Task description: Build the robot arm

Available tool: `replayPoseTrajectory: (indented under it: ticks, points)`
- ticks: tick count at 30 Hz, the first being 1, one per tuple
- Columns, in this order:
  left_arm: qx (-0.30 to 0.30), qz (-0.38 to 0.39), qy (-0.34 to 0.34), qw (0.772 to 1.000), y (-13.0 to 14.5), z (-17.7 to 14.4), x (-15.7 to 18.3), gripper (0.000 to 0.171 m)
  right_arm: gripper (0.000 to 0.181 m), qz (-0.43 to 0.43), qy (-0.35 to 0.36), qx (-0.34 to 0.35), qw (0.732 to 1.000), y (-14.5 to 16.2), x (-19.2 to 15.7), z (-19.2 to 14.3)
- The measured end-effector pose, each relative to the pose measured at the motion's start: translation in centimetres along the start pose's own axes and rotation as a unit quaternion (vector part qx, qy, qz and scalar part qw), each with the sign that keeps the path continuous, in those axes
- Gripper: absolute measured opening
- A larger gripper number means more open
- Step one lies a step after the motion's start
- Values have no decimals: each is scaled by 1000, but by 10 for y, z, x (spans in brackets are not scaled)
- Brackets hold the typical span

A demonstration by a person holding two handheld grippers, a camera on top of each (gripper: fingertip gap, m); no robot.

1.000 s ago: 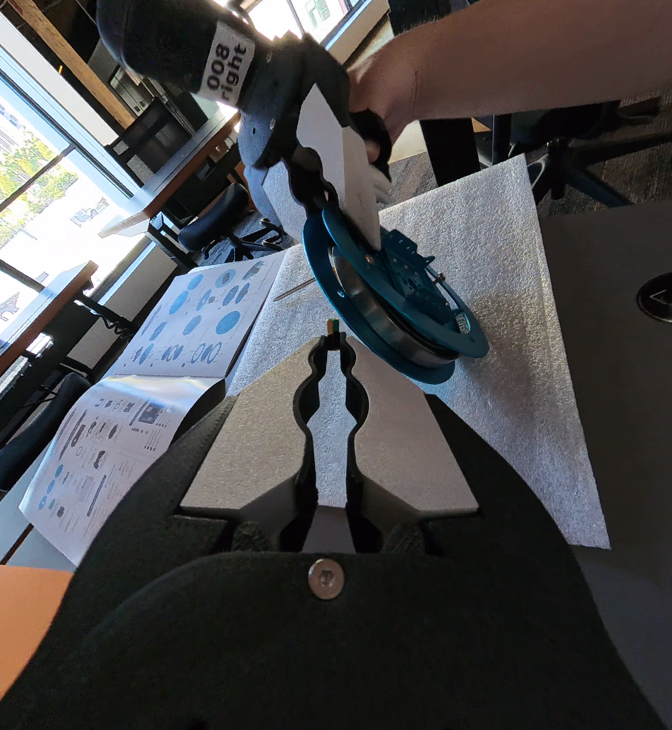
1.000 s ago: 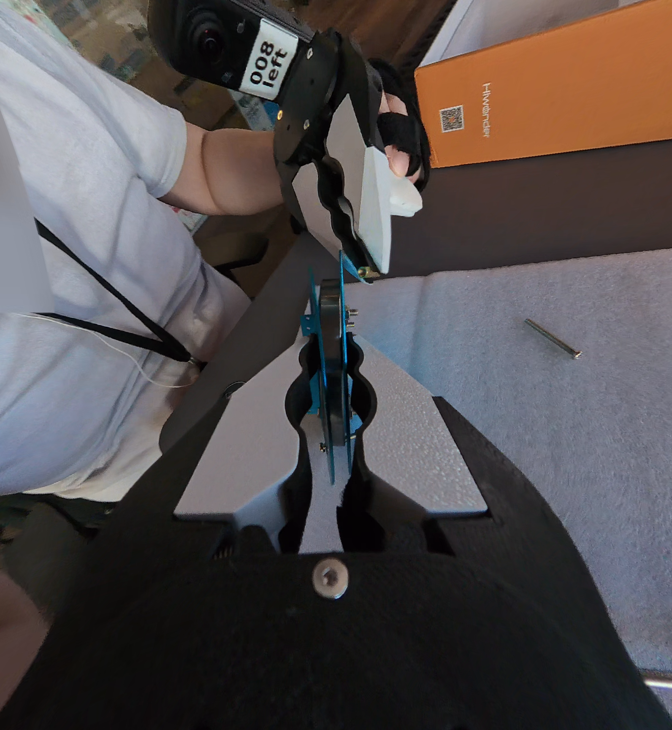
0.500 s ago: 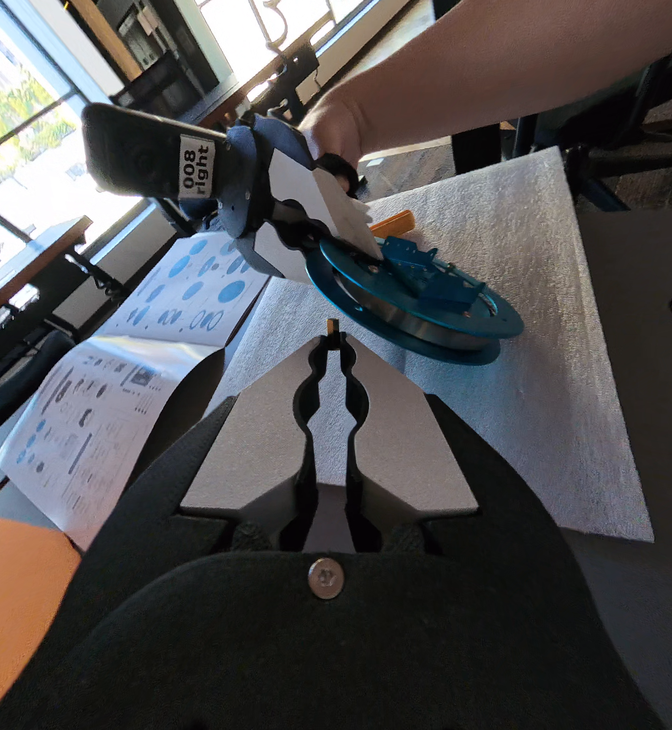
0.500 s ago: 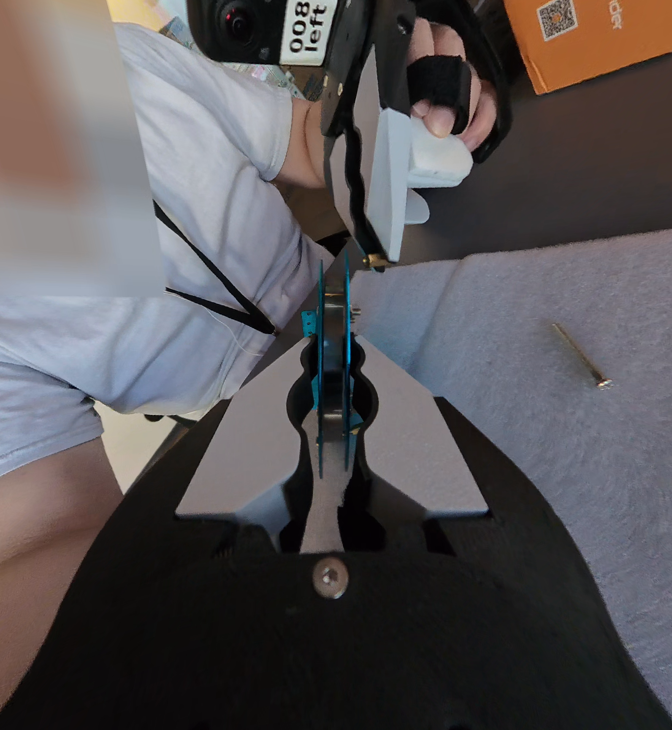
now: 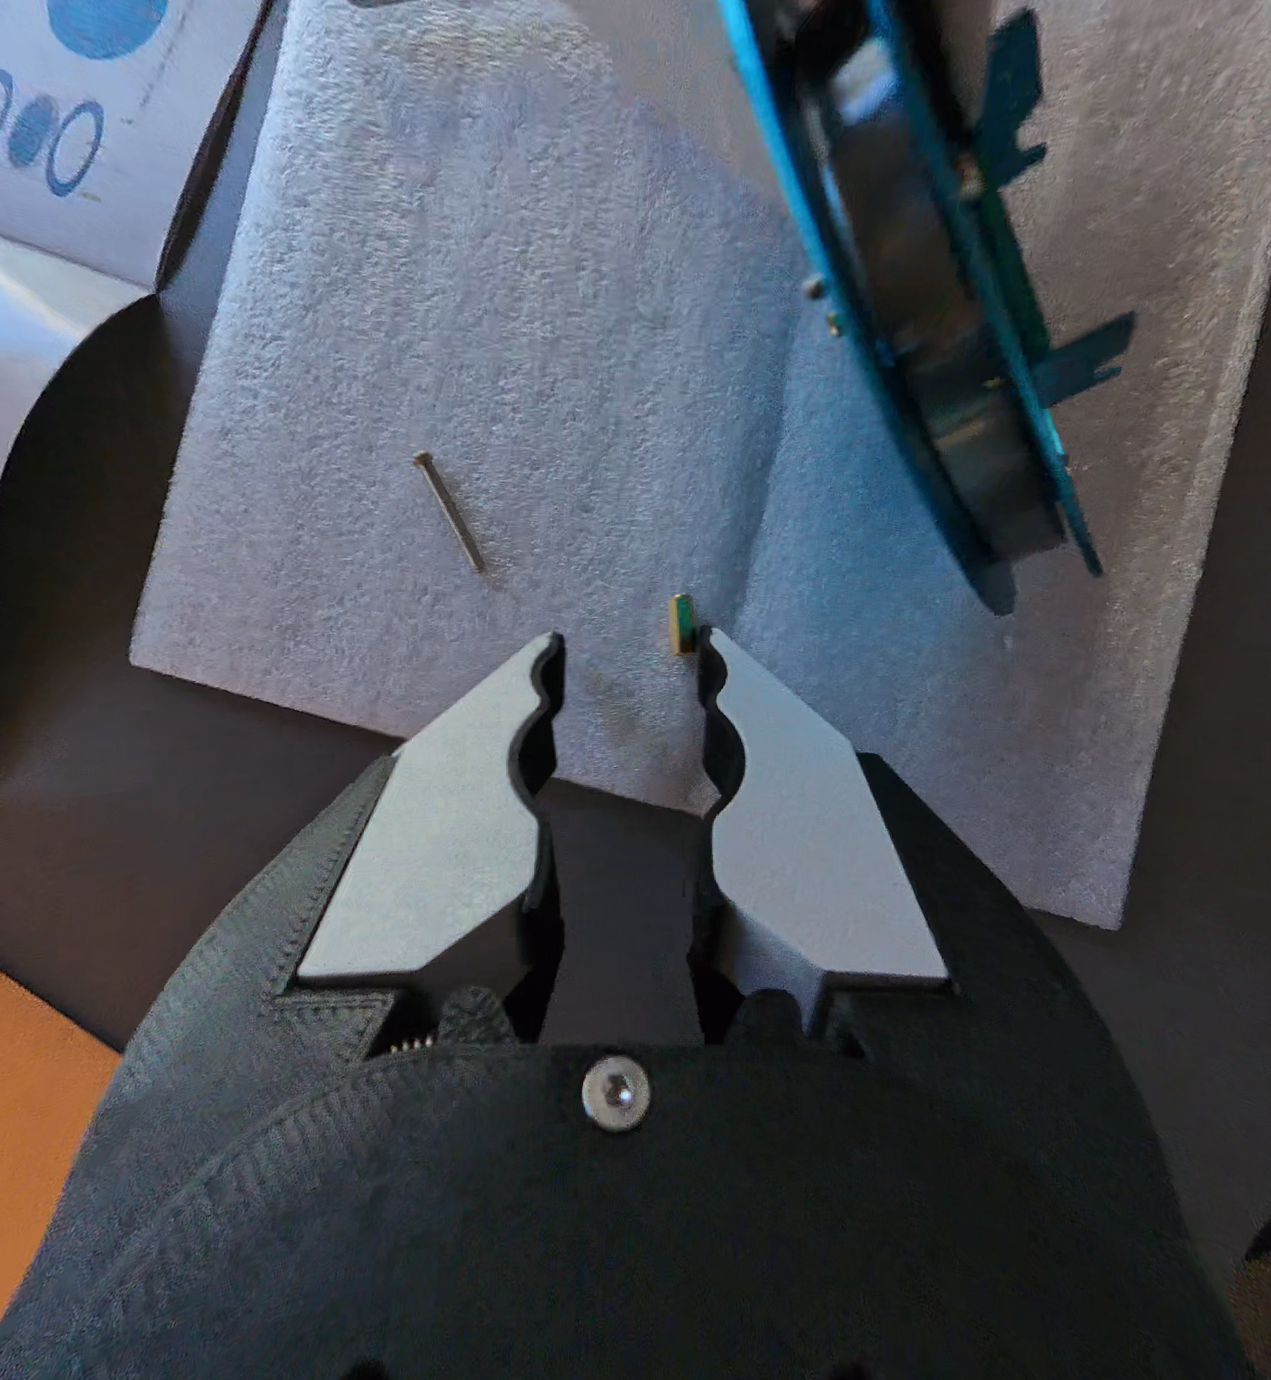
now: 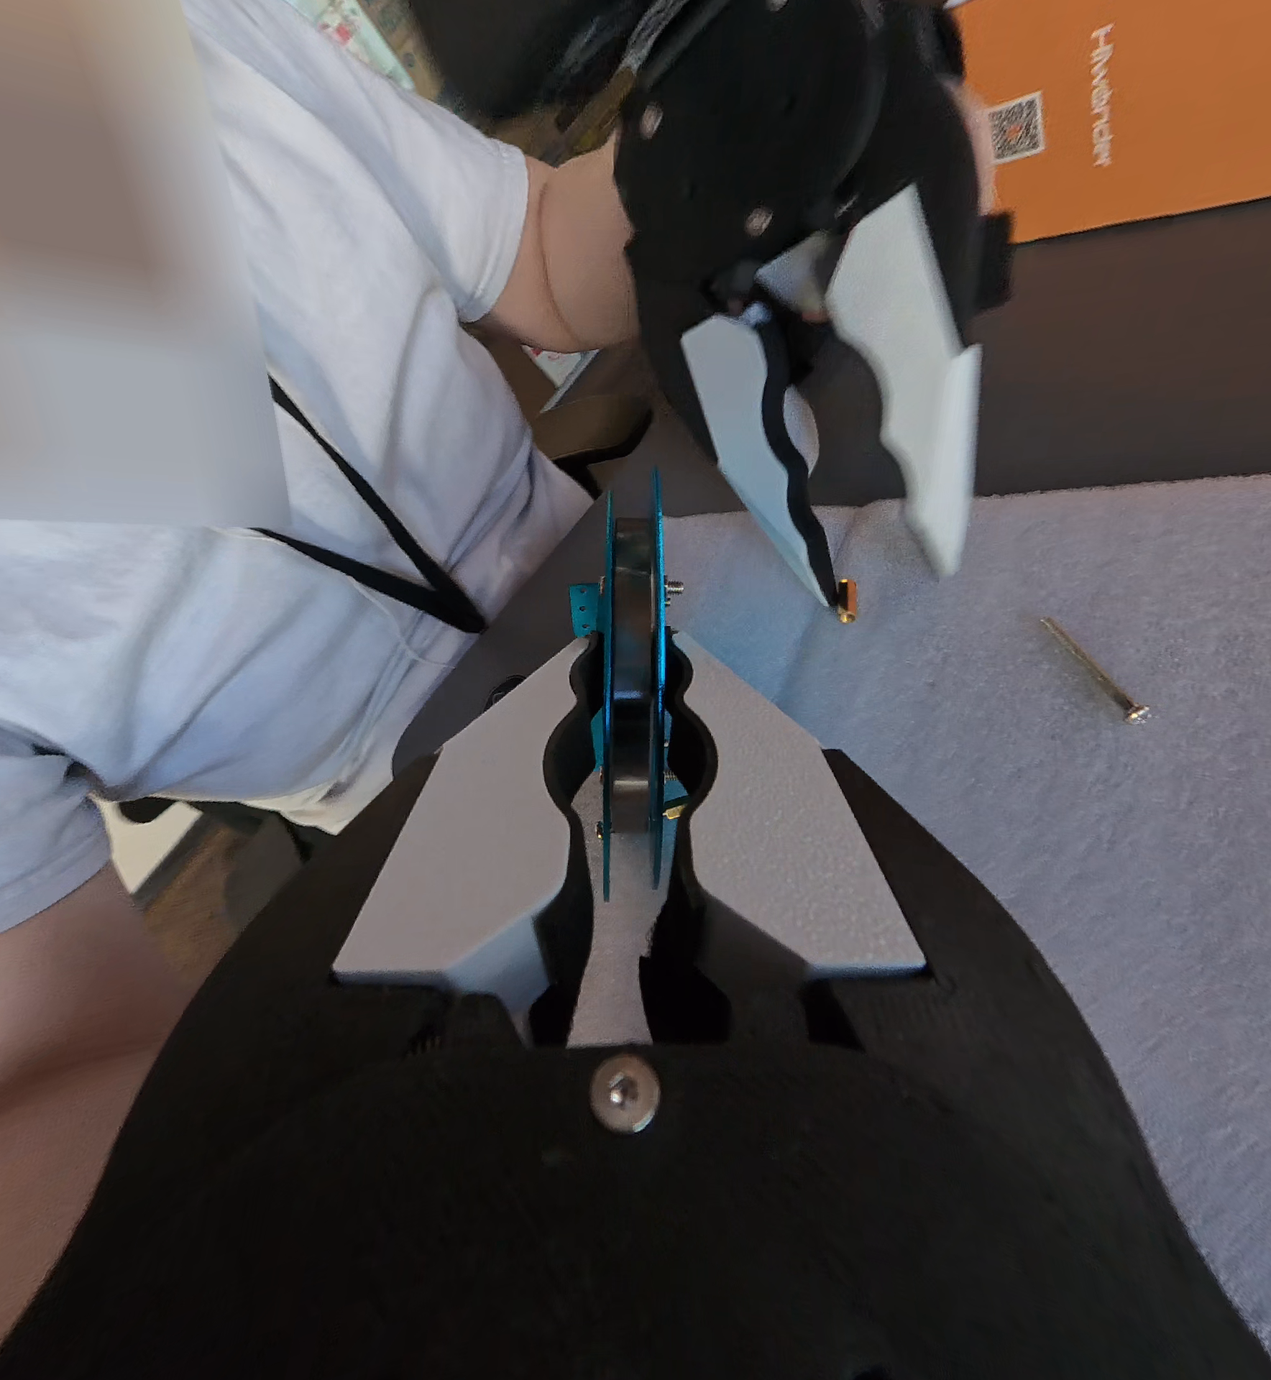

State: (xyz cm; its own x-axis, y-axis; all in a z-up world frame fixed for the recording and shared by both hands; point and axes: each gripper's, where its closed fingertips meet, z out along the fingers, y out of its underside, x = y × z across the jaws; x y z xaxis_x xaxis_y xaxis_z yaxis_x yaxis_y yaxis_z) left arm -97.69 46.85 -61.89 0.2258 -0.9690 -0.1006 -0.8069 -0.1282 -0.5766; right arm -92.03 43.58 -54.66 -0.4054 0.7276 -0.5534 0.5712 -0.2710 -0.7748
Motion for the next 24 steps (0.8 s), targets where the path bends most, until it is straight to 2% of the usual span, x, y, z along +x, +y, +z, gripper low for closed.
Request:
replayPoseTrajectory:
  ticks: [1, 3, 5, 8, 10, 13, 15, 22, 24]
  points:
    - [3, -10, 7, 1000, -3, -4, -3, 38, 12, -3, 7, 4, 1000, 0, -1, -1]
    - [44, -39, 25, 998, -26, -15, -12, 35, 12, 3, 19, 11, 1000, 1, -1, -3]
    - [74, -54, -12, 996, -45, -18, -40, 26, 12, 22, 27, 20, 999, 2, 3, -5]
    - [12, -47, -17, 999, -38, 8, -60, 28, 12, 54, 29, 28, 998, 5, 12, -10]
    - [-1, -55, -12, 998, -37, 20, -67, 21, 12, 56, 24, 34, 998, 7, 12, -12]
    - [14, -76, 34, 996, -46, 28, -57, 16, 12, 45, 29, 38, 998, 8, 9, -13]
    - [-32, -78, 33, 996, -34, 35, -56, 19, 12, 44, 33, 40, 998, 8, 9, -13]
    - [-73, -40, -4, 997, -31, 33, -59, 2, 12, 71, 28, 46, 996, 11, 15, -14]
    - [-58, -43, -24, 997, -33, 28, -65, 2, 12, 88, 19, 50, 995, 12, 18, -15]
